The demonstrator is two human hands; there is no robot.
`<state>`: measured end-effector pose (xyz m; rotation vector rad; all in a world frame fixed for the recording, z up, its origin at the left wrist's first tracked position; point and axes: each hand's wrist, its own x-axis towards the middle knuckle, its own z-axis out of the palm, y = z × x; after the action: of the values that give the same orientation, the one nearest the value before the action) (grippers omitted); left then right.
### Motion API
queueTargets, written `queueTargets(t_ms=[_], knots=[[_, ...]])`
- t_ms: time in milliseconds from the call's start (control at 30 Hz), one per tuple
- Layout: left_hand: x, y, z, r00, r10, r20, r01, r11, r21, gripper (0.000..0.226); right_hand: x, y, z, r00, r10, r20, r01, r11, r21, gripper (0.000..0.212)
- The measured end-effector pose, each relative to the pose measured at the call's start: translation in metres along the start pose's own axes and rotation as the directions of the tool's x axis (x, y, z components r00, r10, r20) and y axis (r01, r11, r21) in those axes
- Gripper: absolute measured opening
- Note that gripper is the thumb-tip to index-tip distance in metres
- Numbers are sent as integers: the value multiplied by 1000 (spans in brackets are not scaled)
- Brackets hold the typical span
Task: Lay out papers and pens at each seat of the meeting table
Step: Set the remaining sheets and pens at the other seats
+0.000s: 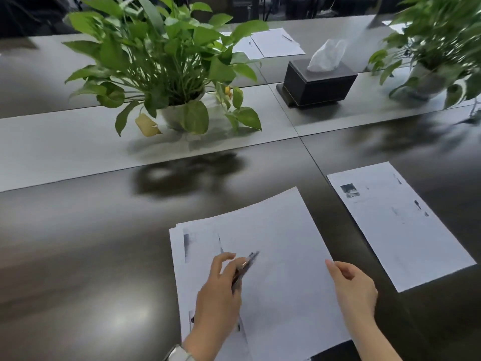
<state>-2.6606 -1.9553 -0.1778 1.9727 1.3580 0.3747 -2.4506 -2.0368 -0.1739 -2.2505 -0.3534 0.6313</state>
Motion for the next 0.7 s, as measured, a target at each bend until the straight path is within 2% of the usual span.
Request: queueTargets(t_ms=[100, 167, 233, 300, 400, 533, 700], knots=[[28, 46, 26, 949, 77, 306, -163, 950, 267, 57, 34, 0, -17, 999, -26, -23, 25, 999, -26, 19], [45, 75, 45, 883, 73, 464, -245, 915, 322, 76, 56, 2, -25, 999, -34, -14, 33, 998, -60, 22], [59, 93, 65, 841, 60, 538, -278, 900, 335, 93, 73, 7, -30, 999, -52, 4, 52, 993, -110, 23], [70, 101, 82, 820, 29, 572, -279, 892, 355, 103, 86, 12, -35, 992, -122, -43, 111, 974, -197, 28], [77, 107, 100, 801, -3, 599, -276, 885, 374, 106, 108, 21, -50, 962, -235, -140, 159, 897, -413, 44], [82, 114, 112, 789, -18, 615, -273, 886, 376, 108, 138, 37, -69, 993, -116, 36, 111, 750, -652, 67], [91, 128, 120, 795, -6, 607, -289, 876, 387, 107, 156, 45, -77, 993, -74, 92, 116, 741, -661, 79]])
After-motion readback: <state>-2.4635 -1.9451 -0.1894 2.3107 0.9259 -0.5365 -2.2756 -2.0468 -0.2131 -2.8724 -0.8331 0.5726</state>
